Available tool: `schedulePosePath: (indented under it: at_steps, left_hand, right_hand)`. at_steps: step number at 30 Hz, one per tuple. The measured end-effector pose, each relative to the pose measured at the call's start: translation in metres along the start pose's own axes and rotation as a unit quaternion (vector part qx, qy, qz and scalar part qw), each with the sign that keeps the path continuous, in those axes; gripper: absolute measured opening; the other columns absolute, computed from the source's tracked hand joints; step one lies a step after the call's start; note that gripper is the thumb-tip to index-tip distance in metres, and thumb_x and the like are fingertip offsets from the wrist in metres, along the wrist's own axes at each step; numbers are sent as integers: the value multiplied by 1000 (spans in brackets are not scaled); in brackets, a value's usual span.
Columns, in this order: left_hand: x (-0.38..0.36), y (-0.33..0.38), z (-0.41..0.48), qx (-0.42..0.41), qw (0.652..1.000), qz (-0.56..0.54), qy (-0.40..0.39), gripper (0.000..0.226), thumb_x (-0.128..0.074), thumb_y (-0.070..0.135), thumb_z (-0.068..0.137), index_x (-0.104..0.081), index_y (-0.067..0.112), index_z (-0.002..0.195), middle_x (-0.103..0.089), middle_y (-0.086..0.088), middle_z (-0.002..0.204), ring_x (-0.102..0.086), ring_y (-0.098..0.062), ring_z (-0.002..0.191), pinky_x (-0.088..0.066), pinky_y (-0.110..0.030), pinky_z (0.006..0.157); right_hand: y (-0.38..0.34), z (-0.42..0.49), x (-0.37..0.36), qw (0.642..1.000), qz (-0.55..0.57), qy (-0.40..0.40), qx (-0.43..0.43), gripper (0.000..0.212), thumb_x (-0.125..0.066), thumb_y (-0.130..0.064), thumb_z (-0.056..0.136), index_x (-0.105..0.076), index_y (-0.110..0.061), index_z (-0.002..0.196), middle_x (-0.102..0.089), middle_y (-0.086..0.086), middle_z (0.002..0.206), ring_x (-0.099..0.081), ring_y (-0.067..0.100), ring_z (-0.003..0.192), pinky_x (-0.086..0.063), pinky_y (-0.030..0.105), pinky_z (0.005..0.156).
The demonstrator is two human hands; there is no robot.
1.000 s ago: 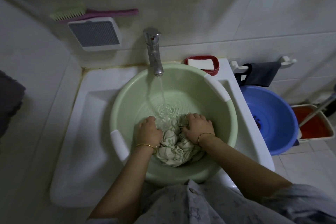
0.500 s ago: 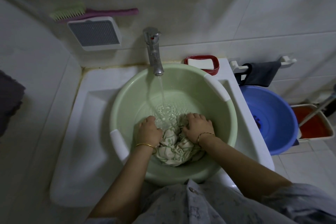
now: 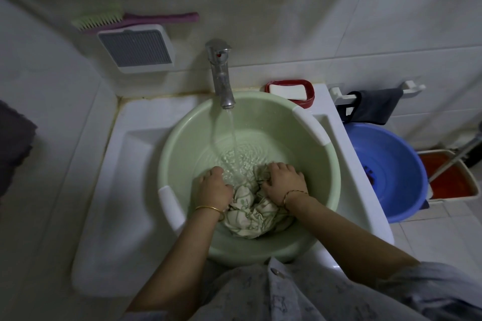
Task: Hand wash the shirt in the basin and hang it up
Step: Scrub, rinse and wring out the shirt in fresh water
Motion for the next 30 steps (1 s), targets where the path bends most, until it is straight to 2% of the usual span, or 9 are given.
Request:
schedulePosePath:
  at_steps: [30]
  left_hand:
    - [-3, -1, 0, 3, 1000, -11, -10, 50, -60, 21, 82, -49, 11, 129, -53, -14, 132, -45, -32, 124, -34, -31, 101]
  right_hand:
    - [0, 0, 1, 1000, 4, 3, 4, 51, -46, -38, 90, -39, -17, 136, -41, 5, 141, -37, 25, 128, -32, 42, 101]
Point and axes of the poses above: each hand's wrist, its own z-axis towards the middle knuckle, its own x-axis out of the back of the hand, y = z × x, the point moved 10 cm from there along z, towards the middle knuckle
